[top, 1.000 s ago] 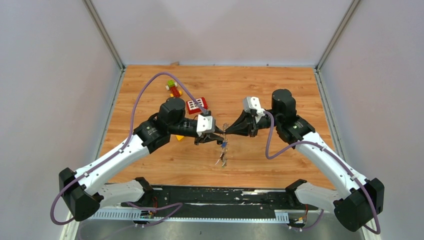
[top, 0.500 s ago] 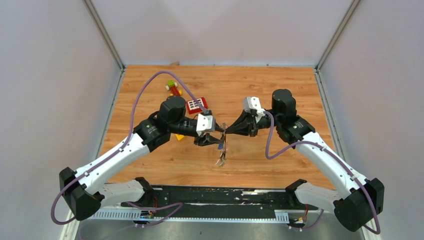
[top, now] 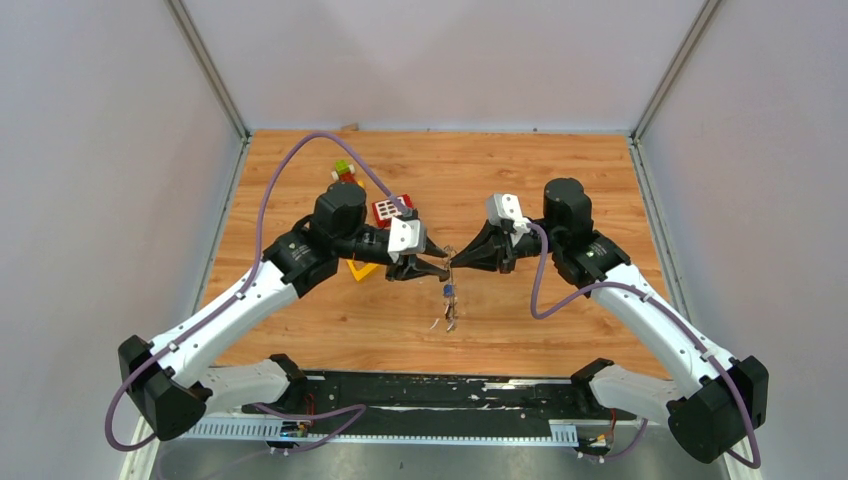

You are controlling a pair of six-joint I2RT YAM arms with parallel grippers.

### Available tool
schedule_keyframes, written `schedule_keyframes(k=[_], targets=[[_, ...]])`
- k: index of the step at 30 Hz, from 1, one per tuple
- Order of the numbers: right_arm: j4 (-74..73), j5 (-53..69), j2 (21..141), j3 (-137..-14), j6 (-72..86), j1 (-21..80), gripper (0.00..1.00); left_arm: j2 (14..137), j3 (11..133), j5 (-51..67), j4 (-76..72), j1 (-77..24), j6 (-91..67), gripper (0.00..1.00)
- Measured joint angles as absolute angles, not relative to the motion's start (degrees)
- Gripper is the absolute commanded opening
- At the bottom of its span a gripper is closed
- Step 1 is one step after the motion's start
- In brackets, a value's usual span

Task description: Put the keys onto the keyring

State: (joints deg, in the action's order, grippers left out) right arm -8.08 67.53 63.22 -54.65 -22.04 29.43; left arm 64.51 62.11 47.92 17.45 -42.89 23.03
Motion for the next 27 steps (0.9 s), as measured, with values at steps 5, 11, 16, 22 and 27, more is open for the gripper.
schedule_keyframes(k=[5, 11, 16, 22, 27], targets=[[-8.12, 67.53, 63.22, -54.65, -22.20, 29.43, 0.00, 65.04, 62.28, 48.53, 17.45, -42.89, 22.87, 0.35], [-8.29, 67.53, 63.22, -54.65, -22.20, 29.43, 0.00, 66.26, 62.28, 48.58, 17.32, -42.92, 22.87, 0.31], [-8.34, 67.51, 63.22, -54.65, -22.20, 29.43, 0.00, 67.11, 61.39, 48.62, 16.38, -42.89, 22.87, 0.30], [-8.01, 66.98, 63.22, -54.24, -21.87, 29.43, 0.00, 67.42, 58.89, 48.40, 14.28, -42.87, 22.83, 0.43], [-7.60, 66.89, 63.33, -53.52, -21.08, 29.43, 0.00, 67.40, 57.34, 47.18, 11.86, -42.87, 22.11, 0.51]])
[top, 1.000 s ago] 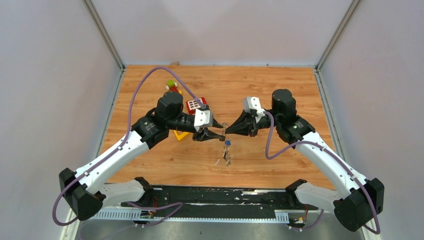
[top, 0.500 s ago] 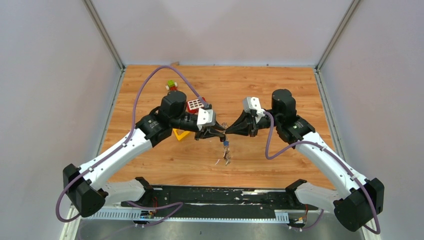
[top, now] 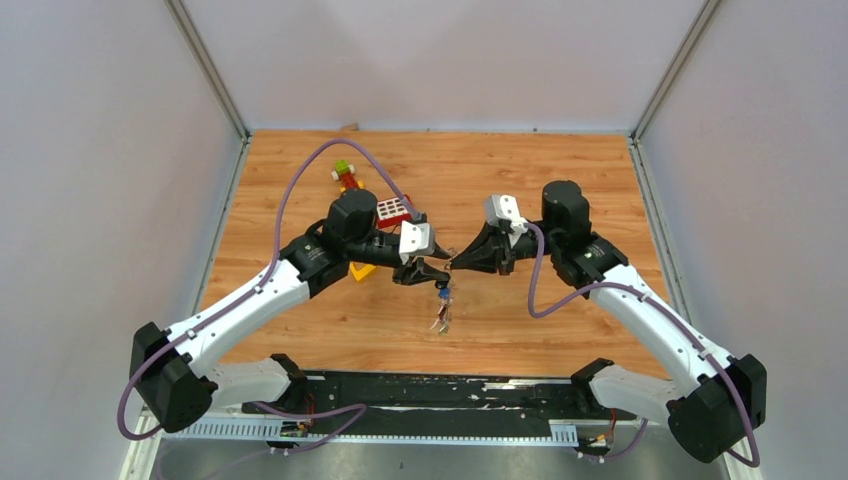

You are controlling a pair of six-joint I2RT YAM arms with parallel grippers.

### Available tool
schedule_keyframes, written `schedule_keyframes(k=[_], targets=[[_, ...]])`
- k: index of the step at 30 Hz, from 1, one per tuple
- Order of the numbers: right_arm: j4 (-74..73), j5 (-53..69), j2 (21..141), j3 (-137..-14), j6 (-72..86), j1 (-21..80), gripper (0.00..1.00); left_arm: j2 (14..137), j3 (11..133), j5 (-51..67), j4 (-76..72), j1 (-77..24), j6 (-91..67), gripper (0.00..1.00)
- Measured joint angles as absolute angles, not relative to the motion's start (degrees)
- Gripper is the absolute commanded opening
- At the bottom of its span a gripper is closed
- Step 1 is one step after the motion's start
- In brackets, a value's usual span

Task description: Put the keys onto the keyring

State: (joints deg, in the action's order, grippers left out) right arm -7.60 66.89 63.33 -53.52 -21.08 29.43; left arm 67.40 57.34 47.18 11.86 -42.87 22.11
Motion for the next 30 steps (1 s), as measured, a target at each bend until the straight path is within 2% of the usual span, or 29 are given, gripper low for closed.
schedule_keyframes(k=[5, 11, 20, 30], targets=[[-7.42, 66.46, 63.33, -53.28, -21.08, 29.43, 0.00, 66.43, 57.01, 45.19, 11.38, -42.87, 22.20, 0.60], [-7.40, 66.02, 63.33, -53.25, -21.08, 29.43, 0.00, 63.37, 57.01, 43.31, 12.38, -42.81, 23.11, 0.60], [-7.40, 65.95, 63.33, -53.28, -21.08, 29.43, 0.00, 61.91, 56.36, 43.55, 12.64, -42.81, 23.75, 0.42], [-7.40, 65.95, 63.33, -53.28, -21.08, 29.43, 0.00, 64.51, 56.31, 45.63, 12.49, -42.76, 23.77, 0.34]])
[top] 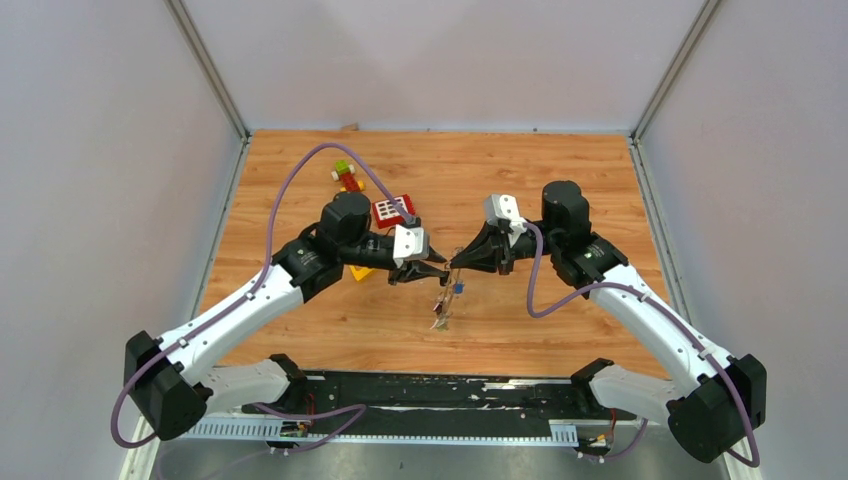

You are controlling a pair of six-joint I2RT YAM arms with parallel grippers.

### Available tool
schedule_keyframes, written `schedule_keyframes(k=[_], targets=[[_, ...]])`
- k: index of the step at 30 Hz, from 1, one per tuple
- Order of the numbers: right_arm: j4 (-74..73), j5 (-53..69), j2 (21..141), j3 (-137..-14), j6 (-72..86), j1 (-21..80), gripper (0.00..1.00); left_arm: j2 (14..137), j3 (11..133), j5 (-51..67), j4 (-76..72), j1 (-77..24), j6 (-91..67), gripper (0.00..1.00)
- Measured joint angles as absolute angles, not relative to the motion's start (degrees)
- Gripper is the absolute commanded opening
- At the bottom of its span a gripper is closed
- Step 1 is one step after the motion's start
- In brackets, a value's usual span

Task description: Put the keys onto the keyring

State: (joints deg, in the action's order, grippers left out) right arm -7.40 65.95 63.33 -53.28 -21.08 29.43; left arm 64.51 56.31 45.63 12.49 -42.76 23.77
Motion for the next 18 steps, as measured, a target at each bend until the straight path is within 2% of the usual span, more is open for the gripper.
schedule_keyframes(k=[18], targets=[[-7.40, 66.00, 63.55, -53.28, -21.12, 29.36, 0.00, 65.73, 57.45, 47.55, 11.22, -42.76, 23.03, 0.22]])
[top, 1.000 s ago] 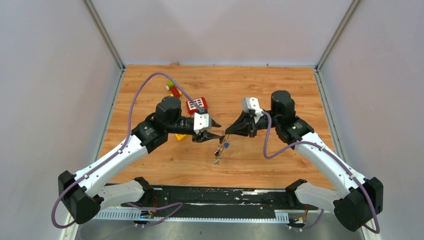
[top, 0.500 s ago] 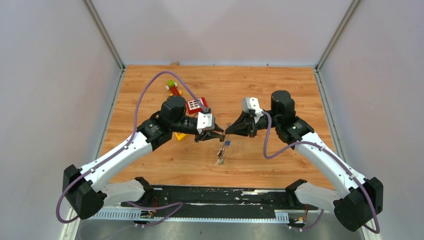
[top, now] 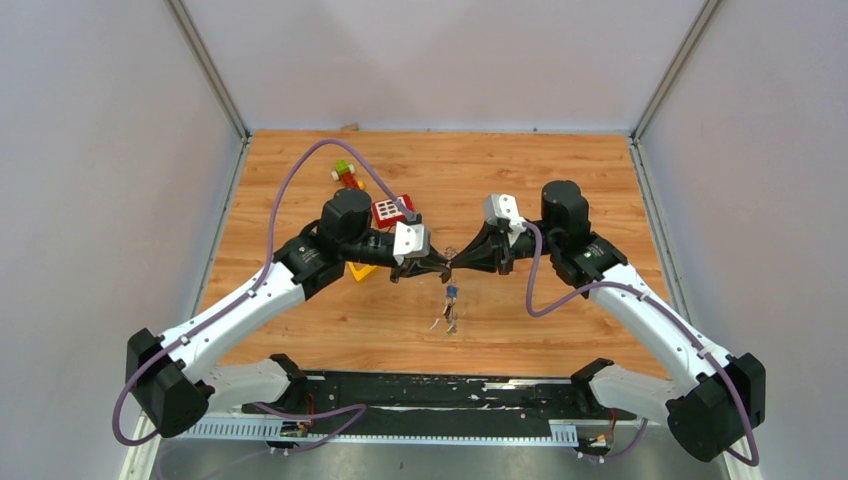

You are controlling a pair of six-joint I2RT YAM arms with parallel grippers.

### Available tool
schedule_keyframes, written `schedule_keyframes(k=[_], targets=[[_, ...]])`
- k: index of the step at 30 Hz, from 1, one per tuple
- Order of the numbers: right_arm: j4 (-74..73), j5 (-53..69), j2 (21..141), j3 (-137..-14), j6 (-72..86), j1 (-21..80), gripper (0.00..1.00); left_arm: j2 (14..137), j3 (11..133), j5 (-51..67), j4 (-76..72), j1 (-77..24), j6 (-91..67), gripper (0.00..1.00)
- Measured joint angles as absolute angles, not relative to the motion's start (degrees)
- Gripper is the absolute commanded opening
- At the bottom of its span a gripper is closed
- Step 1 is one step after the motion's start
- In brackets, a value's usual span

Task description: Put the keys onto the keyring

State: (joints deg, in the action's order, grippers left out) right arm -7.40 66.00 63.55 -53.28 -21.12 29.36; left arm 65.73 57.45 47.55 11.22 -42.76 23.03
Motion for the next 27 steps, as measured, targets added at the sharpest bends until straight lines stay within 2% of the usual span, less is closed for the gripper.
schedule_keyframes(k=[8, 19, 27], targets=[[-7.40, 66.02, 63.66, -53.28, -21.12, 29.36, 0.00, 65.93, 57.78, 47.92, 10.98, -42.70, 22.31, 0.18], [-8.10, 66.04, 63.66, -53.28, -21.12, 29.06, 0.00, 67.48, 57.80, 48.97, 10.24, -42.35, 21.52, 0.00], [-8.32, 65.95, 63.66, -53.28, -21.12, 29.04, 0.00, 67.66, 57.80, 48.99, 9.98, -42.28, 20.38, 0.00]])
